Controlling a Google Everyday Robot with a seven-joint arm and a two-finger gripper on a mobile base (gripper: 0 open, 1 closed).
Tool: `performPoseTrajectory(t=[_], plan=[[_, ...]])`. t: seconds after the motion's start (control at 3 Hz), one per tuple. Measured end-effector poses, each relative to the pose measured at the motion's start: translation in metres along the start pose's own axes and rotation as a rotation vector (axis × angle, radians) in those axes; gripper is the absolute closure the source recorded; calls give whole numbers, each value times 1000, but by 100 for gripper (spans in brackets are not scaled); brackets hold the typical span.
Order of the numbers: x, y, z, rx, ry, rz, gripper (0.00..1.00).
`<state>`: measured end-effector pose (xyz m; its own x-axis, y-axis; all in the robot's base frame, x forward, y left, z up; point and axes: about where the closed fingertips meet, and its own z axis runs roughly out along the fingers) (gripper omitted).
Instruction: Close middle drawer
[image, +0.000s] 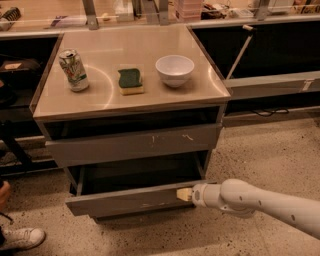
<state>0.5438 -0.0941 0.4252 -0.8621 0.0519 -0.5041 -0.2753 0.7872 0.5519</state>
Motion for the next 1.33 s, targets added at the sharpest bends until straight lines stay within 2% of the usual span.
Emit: performPoseTrajectory(t=[0.67,1.0,1.33], plan=[[-23,4,12,-44,-32,-54,100],[-31,8,15,-52,-44,-63,100],[-48,26,41,-85,-39,-89,100]])
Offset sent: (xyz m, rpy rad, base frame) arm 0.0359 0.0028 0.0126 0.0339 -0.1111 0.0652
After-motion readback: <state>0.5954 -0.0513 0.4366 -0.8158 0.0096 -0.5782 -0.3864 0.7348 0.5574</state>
